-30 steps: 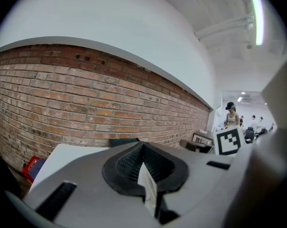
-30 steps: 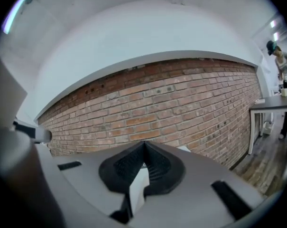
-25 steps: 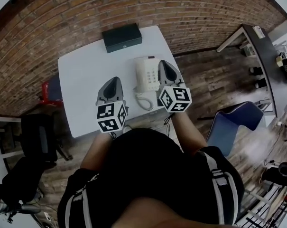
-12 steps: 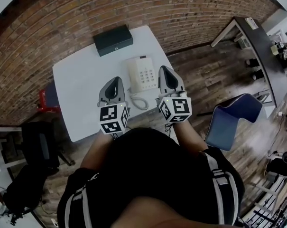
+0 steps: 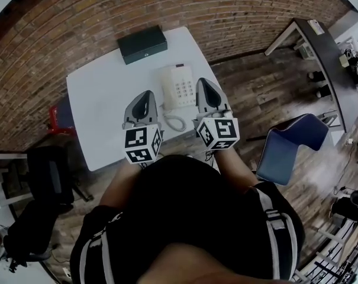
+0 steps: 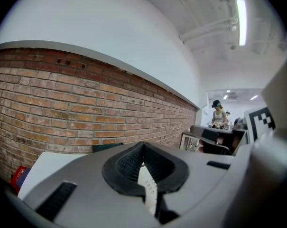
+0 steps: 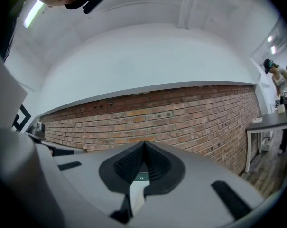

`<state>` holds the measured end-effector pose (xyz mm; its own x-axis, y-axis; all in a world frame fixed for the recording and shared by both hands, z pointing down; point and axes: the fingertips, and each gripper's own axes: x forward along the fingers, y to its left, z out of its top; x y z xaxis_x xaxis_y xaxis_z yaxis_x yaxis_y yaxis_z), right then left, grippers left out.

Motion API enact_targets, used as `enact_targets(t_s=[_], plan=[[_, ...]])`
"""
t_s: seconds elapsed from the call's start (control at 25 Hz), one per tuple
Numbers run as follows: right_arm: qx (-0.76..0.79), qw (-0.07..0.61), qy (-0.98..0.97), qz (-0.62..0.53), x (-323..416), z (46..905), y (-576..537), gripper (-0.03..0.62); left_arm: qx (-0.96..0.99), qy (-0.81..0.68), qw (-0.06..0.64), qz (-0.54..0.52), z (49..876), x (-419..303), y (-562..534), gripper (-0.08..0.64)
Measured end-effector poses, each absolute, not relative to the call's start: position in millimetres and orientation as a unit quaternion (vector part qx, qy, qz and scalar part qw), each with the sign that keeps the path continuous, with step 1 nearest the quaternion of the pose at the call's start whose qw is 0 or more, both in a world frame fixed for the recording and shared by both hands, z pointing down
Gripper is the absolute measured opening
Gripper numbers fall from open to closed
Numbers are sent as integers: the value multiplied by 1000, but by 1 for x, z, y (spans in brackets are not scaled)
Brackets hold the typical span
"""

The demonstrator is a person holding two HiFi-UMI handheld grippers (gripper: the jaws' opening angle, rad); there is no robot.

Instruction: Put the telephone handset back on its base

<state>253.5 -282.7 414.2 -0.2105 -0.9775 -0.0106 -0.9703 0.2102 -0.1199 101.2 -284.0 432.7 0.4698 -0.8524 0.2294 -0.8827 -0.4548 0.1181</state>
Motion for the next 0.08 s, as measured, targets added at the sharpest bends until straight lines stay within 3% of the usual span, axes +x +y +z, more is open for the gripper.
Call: enact_targets(t_s=[0.08], plan=[[-626, 46, 777, -47, 251, 415, -282, -2, 851, -509, 110, 67, 433, 100, -282, -5]])
